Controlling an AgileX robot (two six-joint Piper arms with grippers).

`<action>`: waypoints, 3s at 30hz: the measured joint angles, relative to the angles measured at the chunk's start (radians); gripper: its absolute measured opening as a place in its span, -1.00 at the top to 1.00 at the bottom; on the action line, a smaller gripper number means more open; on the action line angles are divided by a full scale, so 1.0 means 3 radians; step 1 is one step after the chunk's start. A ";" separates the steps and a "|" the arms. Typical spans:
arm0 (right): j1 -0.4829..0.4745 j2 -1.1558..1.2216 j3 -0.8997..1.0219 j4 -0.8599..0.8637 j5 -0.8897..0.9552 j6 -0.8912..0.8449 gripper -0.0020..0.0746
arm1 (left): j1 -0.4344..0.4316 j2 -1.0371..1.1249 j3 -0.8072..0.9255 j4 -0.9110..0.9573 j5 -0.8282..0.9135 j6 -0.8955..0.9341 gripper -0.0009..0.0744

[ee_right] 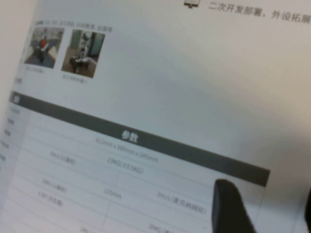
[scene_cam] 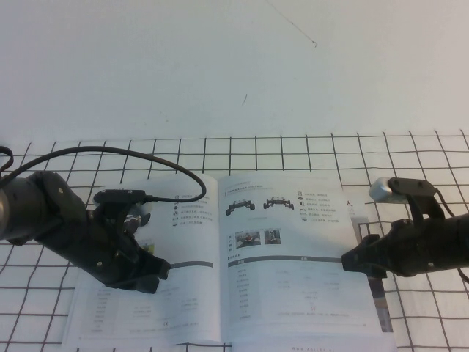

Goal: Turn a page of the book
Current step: Open the closed book

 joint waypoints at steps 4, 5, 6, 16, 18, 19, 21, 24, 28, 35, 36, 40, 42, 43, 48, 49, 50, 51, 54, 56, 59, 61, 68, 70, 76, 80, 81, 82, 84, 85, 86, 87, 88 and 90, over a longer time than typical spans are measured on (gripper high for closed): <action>-0.0008 0.0021 0.0000 0.0068 0.0087 -0.0062 0.08 | 0.0000 0.0000 0.0000 0.0000 0.0000 0.0000 0.99; -0.0008 0.0025 0.0000 0.0083 0.0115 -0.0076 0.08 | 0.0000 0.0000 0.0000 0.0000 0.0000 0.0000 0.99; -0.0008 0.0031 0.0000 0.0083 0.0138 -0.0102 0.08 | 0.0000 0.0000 0.0000 0.0000 0.0000 0.0000 0.99; 0.0010 0.0056 0.0000 0.0197 0.0524 -0.0226 0.08 | 0.0000 0.0000 0.0000 -0.0012 -0.0005 0.0000 0.99; 0.0010 0.0056 0.0000 0.0197 0.0507 -0.0226 0.08 | 0.0000 0.0000 0.0000 -0.0012 -0.0005 0.0013 0.99; 0.0010 0.0056 0.0000 0.0197 0.0465 -0.0217 0.08 | 0.0000 0.0000 0.0000 -0.0012 -0.0005 0.0013 0.99; 0.0010 0.0056 0.0000 0.0197 0.0334 -0.0184 0.08 | 0.0000 0.0000 0.0000 -0.0012 -0.0005 0.0013 0.99; 0.0010 0.0056 0.0000 0.0152 0.0243 -0.0141 0.08 | 0.0000 0.0000 0.0000 -0.0012 -0.0005 0.0013 0.99; 0.0025 0.0056 0.0000 0.0116 0.0246 -0.0111 0.08 | 0.0000 0.0000 0.0000 -0.0012 -0.0005 0.0013 0.99; 0.0284 0.0104 -0.0033 0.0158 0.0243 -0.0111 0.08 | 0.0000 0.0000 0.0000 -0.0012 -0.0012 0.0013 0.99; 0.0329 0.0113 -0.0040 0.0174 0.0243 -0.0111 0.08 | 0.0000 0.0000 0.0000 -0.0012 -0.0012 0.0013 0.99; 0.0453 0.0152 -0.0123 0.0187 0.0349 -0.0111 0.08 | 0.0000 0.0000 0.0000 -0.0012 -0.0012 0.0013 0.99; 0.0482 0.0182 -0.0206 0.0180 0.0459 -0.0104 0.08 | 0.0000 0.0000 0.0000 -0.0012 -0.0012 0.0013 0.99; 0.0484 0.0198 -0.0257 0.0173 0.0525 -0.0098 0.08 | 0.0000 0.0000 0.0000 -0.0012 -0.0012 0.0013 0.99; 0.0494 0.0221 -0.0539 0.0168 0.0756 -0.0008 0.08 | 0.0000 0.0000 0.0000 -0.0012 -0.0012 0.0013 0.99; 0.0500 0.0221 -0.0591 0.0168 0.0767 0.0012 0.08 | 0.0000 0.0000 0.0000 -0.0012 -0.0012 0.0013 0.99; 0.0508 0.0221 -0.0639 0.0168 0.0773 0.0036 0.08 | 0.0000 0.0000 0.0000 -0.0012 -0.0012 0.0005 0.99; 0.0517 0.0221 -0.0682 0.0165 0.0781 0.0045 0.08 | 0.0000 0.0000 0.0000 -0.0012 -0.0012 -0.0002 0.99; 0.0568 0.0245 -0.0791 0.0160 0.0801 0.0072 0.08 | 0.0000 0.0000 0.0000 -0.0012 -0.0012 -0.0002 0.99; 0.0623 0.0285 -0.0856 0.0160 0.0823 0.0086 0.08 | 0.0000 0.0000 0.0000 -0.0012 -0.0012 -0.0002 0.99; 0.0681 0.0338 -0.0897 0.0112 0.0787 0.0135 0.08 | 0.0000 0.0000 0.0000 -0.0012 -0.0007 -0.0002 0.99; 0.0693 0.0344 -0.0913 -0.0012 0.0680 0.0167 0.08 | 0.0000 0.0000 0.0000 -0.0003 -0.0007 -0.0002 0.99; 0.0546 -0.0051 -0.0991 -0.1081 0.0244 0.0984 0.07 | 0.0000 0.0000 0.0000 0.0010 -0.0007 -0.0002 0.99; 0.0497 -0.0178 -0.1004 -0.1550 0.0245 0.1445 0.02 | 0.0000 0.0000 0.0000 0.0010 -0.0007 -0.0002 0.99; 0.0423 -0.0172 -0.0983 -0.2517 0.0460 0.2470 -0.23 | 0.0000 0.0000 0.0000 0.0010 -0.0007 -0.0002 0.99; 0.0423 -0.0060 -0.0970 -0.2706 0.0491 0.2624 -0.27 | 0.0000 0.0000 0.0000 0.0010 -0.0007 -0.0002 0.99; 0.0423 -0.0028 -0.0970 -0.2738 0.0485 0.2658 -0.27 | 0.0000 0.0000 0.0000 0.0010 -0.0007 -0.0002 0.99; 0.0423 -0.0005 -0.0970 -0.2752 0.0472 0.2674 -0.28 | 0.0000 0.0000 0.0000 0.0010 -0.0007 -0.0002 0.99; 0.0423 0.0049 -0.0970 -0.2777 0.0440 0.2685 -0.28 | 0.0000 0.0000 0.0000 0.0010 -0.0007 0.0004 0.99; 0.0423 0.0077 -0.0970 -0.2792 0.0430 0.2696 -0.28 | 0.0000 0.0000 0.0000 0.0010 -0.0007 0.0011 0.99; 0.0423 0.0099 -0.0970 -0.2810 0.0403 0.2728 -0.28 | 0.0000 0.0000 0.0000 0.0010 -0.0007 0.0011 0.99; 0.0423 0.0133 -0.0970 -0.2837 0.0380 0.2769 -0.28 | 0.0000 0.0000 0.0000 0.0010 -0.0001 0.0011 0.99; 0.0423 0.0154 -0.0970 -0.2855 0.0360 0.2794 -0.28 | 0.0000 0.0000 0.0000 0.0010 -0.0001 0.0011 0.99; 0.0423 0.0197 -0.0970 -0.2898 0.0306 0.2826 -0.28 | 0.0000 0.0000 0.0000 0.0010 -0.0001 0.0011 0.99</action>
